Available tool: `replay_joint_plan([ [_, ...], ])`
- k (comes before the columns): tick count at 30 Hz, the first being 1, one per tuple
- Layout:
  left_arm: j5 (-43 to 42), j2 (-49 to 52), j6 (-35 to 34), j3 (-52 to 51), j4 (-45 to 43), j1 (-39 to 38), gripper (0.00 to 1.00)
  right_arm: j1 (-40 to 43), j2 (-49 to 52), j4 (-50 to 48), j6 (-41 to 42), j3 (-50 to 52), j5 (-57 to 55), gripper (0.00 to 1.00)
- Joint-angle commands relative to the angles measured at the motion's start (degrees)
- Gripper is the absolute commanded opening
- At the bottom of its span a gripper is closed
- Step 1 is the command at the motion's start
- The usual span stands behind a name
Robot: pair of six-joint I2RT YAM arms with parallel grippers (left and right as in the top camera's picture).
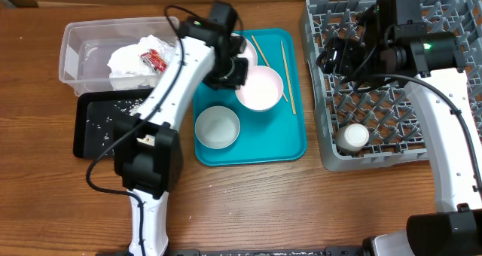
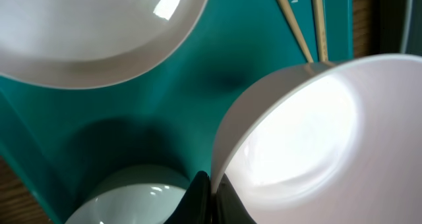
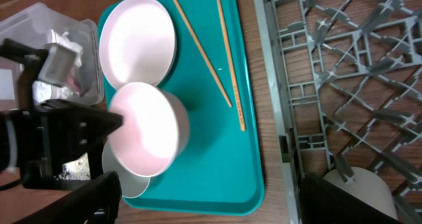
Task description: Sort waste into correct bins and load items into the dishwasher
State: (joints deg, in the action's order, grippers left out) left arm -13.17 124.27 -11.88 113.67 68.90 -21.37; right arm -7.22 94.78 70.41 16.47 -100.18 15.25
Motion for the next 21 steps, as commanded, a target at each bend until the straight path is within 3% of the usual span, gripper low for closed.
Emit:
replay_joint_plan([
  [1, 5.29, 1.92, -0.39, -2.47, -0.59, -2.69, 0.04, -0.24, 0.50, -0.26, -0.20, -1.03, 0.50, 0.88],
  [4, 6.51, 2.08, -2.12, -4.00, -0.55, -3.41, 0.05, -0.22, 0.50, -0.20, -0.22, -1.03, 0.48, 0.88],
  [7, 5.90, 2.08, -2.73, -5.14, -0.33, -3.43, 0.19, -0.22, 0.52, -0.15, -0.20, -1.03, 0.48, 0.88],
  [10, 5.62, 2.08, -2.80, -5.68, 0.13, -3.41, 0.40, -0.24, 0.61, -0.24, 0.00, -1.01, 0.50, 0.88],
  [16, 5.66, 1.99, -3.41, 0.61, 4.87, -1.36, 0.47, -1.55, 0.87, -4.00, 2.25, 3.50, 0.57, 0.86],
  [21, 5.66, 1.92, -3.37, 18.25, 14.67, 4.24, 0.50, -8.52, 3.54, -6.21, 5.49, 7.28, -2.12, 0.83],
])
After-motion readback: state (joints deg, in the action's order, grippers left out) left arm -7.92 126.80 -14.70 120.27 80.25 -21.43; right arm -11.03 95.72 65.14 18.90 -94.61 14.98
